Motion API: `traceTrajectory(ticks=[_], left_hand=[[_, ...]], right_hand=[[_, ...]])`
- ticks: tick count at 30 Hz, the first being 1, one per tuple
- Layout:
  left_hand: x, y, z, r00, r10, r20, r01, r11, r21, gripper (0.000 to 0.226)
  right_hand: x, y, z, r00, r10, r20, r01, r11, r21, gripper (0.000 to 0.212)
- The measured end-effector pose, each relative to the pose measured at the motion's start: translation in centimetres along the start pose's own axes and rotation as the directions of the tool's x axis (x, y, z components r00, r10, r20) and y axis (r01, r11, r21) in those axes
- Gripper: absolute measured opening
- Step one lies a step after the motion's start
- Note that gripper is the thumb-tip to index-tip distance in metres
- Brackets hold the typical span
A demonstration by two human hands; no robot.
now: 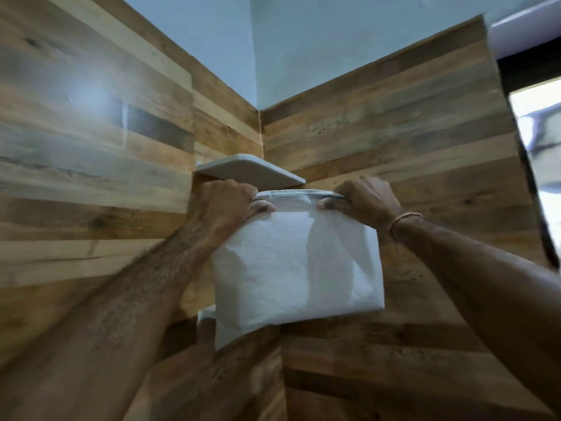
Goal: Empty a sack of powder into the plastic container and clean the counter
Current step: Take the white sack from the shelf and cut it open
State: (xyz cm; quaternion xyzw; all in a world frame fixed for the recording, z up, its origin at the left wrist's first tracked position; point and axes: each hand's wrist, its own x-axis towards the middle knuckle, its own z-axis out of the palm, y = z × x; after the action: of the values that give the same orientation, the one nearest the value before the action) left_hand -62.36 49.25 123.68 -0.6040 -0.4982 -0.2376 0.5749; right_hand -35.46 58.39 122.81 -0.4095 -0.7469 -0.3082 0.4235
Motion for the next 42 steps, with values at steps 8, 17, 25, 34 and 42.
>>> traceTrajectory(ticks=[8, 17, 25, 34, 42], left_hand=[[-5.9, 15.9, -5.5, 0.992, 0.080, -0.096, -0.100, 0.969, -0.225, 0.083], [-22.0, 37.2, -9.3, 0.992, 0.112, 0.061, -0.069, 0.872, -0.485, 0.076], [-36.2, 48.0, -13.3, 0.880, 0.184, 0.437, 0.094, 0.836, -0.540, 0.082], [-50.2, 49.8, -18.1, 0.715, 0.239, 0.657, 0.244, 0.796, -0.555, 0.070], [-48.5, 41.9, -19.0, 0.431, 0.173, 0.886, 0.644, 0.628, -0.436, 0.027]], right_hand=[[-17.7, 8.8, -9.8, 0.991, -0.028, 0.128, 0.023, 0.999, 0.038, 0.069], [-44.8, 14.5, -13.5, 0.912, 0.027, 0.408, -0.067, 0.994, 0.083, 0.059], [-61.6, 13.7, -12.9, 0.727, 0.178, 0.663, -0.293, 0.954, 0.064, 0.047], [-72.6, 9.4, -10.8, 0.616, 0.233, 0.753, -0.330, 0.944, -0.022, 0.013], [-71.0, 0.7, -10.1, 0.773, 0.157, 0.614, -0.329, 0.928, 0.176, 0.014]])
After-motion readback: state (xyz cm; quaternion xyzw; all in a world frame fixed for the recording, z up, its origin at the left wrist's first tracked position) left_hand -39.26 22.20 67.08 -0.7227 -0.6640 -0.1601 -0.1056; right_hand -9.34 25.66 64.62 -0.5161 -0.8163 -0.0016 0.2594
